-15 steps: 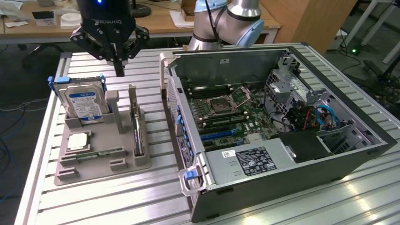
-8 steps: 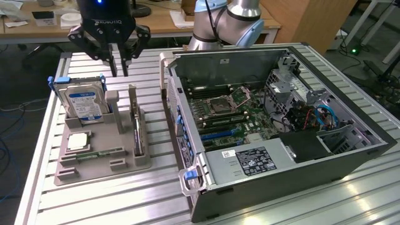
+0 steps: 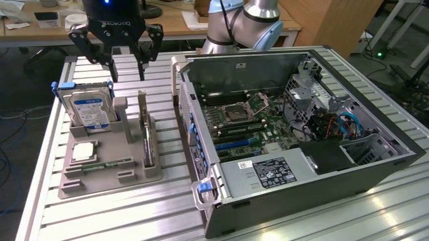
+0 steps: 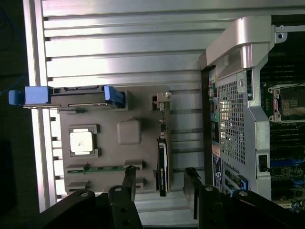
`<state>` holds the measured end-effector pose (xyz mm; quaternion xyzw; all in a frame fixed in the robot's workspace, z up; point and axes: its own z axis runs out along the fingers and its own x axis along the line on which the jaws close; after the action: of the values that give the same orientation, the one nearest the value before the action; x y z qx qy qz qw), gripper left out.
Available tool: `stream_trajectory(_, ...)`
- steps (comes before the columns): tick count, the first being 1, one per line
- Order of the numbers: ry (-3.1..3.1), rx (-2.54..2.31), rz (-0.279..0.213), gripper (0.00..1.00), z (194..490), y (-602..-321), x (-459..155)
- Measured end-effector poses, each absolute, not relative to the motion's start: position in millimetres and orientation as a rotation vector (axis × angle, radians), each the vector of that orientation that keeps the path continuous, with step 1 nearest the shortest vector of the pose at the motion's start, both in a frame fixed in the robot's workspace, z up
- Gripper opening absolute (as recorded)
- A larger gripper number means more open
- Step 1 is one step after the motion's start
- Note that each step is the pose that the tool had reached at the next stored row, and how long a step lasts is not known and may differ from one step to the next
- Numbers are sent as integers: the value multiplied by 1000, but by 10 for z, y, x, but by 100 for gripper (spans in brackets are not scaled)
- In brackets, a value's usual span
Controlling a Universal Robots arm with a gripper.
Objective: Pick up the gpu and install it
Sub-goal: 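Pick up the gpu and move the gpu toward the slot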
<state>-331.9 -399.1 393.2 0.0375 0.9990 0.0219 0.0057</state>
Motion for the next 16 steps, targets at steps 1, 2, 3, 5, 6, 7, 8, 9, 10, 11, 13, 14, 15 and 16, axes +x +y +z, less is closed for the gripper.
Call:
stream_trajectory(1, 3127, 117, 69, 53, 3933, -3991, -3319)
stream_trajectory(2, 3127, 116, 69, 53, 3932, -3991, -3319)
stream_trajectory(3, 3127, 111, 69, 53, 3933, -3991, -3319)
stream_trajectory(5, 3129, 86, 69, 53, 3932, -3992, -3320)
stream_trajectory(6, 3129, 72, 69, 53, 3932, -3992, -3319)
stream_trajectory(7, 3130, 59, 69, 53, 3932, -3993, -3319)
stream_trajectory(8, 3130, 48, 69, 53, 3929, -3996, -3319)
stream_trajectory(9, 3130, 43, 69, 53, 3926, -4004, -3318)
stream_trajectory(10, 3130, 41, 69, 53, 3923, -4014, -3318)
stream_trajectory(11, 3130, 38, 69, 53, 3920, -4027, -3319)
stream_trajectory(13, 3130, 33, 69, 53, 3911, -4056, -3319)
stream_trajectory(14, 3130, 32, 69, 53, 3907, -4075, -3319)
stream_trajectory(15, 3130, 30, 69, 53, 3902, -4090, -3319)
stream_trajectory(16, 3130, 26, 69, 53, 3895, -4098, -3318)
